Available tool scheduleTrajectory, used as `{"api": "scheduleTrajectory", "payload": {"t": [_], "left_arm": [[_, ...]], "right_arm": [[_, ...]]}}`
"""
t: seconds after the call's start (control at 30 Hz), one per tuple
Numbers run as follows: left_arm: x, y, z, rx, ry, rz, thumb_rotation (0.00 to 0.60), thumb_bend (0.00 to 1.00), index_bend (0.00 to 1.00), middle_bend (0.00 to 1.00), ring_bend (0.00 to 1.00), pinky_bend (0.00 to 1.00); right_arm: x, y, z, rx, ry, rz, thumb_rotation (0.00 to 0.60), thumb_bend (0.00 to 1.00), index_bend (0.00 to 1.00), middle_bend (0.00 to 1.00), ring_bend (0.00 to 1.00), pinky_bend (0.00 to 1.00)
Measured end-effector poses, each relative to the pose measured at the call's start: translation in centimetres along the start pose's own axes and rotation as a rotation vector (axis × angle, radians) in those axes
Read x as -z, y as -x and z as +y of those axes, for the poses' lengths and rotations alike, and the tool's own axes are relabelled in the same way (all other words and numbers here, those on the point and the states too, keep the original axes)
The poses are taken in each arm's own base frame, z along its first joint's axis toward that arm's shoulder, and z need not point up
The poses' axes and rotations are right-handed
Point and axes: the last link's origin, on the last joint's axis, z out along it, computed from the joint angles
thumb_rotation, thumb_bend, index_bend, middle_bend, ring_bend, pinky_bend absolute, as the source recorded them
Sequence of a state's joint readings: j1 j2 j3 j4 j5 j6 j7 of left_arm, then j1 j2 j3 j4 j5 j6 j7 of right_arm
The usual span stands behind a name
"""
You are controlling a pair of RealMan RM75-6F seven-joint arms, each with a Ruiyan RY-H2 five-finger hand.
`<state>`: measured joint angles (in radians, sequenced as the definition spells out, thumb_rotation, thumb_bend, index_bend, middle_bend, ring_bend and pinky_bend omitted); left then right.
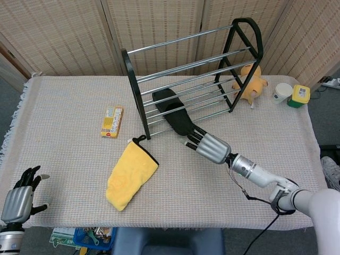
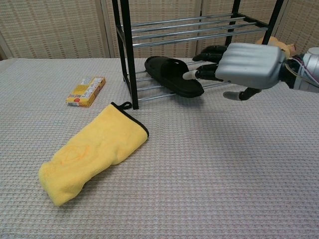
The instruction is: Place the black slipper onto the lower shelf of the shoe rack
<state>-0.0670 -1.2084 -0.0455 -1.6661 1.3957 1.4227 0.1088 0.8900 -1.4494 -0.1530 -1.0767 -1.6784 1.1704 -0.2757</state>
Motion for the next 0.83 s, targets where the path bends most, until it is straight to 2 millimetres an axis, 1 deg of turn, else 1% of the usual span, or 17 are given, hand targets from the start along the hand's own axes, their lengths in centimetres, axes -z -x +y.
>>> {"api": "scheduleTrajectory", "payload": {"t": [0.13, 0.17, 0.27, 0.37, 0.67, 0.77, 0.83], "left_arm": [[-0.6, -0.2, 0.4, 0.004, 0.016, 0.02, 0.6, 0.29, 0.3, 0.1, 0.04, 0.24], [-0.8, -0.2, 0.5, 0.005, 0.02, 0.024, 0.6, 0.29, 0.3, 0.1, 0.04, 0.24], [-1.1, 0.0, 0.7, 0.006, 0.028, 0.032, 0.6, 0.29, 0.3, 0.1, 0.04, 0.24], [-1.4, 0.3, 0.8, 0.008, 0.03, 0.024, 0.6, 0.29, 0.3, 0.1, 0.04, 0.24], [-1.7, 0.7, 1.4, 0.003, 0.032, 0.036, 0.6, 0.29, 0.3, 0.1, 0.04, 0.24], [-1.8, 0.8, 1.7, 0.005, 0.038, 0.039, 0.6, 0.29, 0.3, 0.1, 0.04, 0.24], [-1.9, 0.8, 1.8, 0.005, 0.04, 0.042, 0.6, 0.29, 0.3, 0.1, 0.04, 0.24]], "right_arm": [[5.3, 0.5, 0.5, -0.125, 0.158, -0.073, 0.6, 0.44, 0.02, 0.18, 0.0, 0.06], [7.0, 0.6, 0.8, -0.157, 0.211, -0.096, 0.6, 0.44, 0.02, 0.18, 0.0, 0.06], [10.9, 0.7, 1.8, -0.2, 0.326, -0.142, 0.6, 0.44, 0.02, 0.18, 0.0, 0.06], [14.0, 0.7, 2.2, -0.246, 0.403, -0.171, 0.6, 0.44, 0.02, 0.16, 0.0, 0.06], [21.1, 0.4, 1.8, -0.39, 0.61, -0.179, 0.6, 0.43, 0.0, 0.12, 0.0, 0.06], [22.8, 0.6, 1.5, -0.398, 0.655, -0.198, 0.6, 0.43, 0.0, 0.11, 0.0, 0.06], [23.4, 0.6, 1.3, -0.409, 0.672, -0.194, 0.6, 0.43, 0.0, 0.11, 0.0, 0.06]]}}
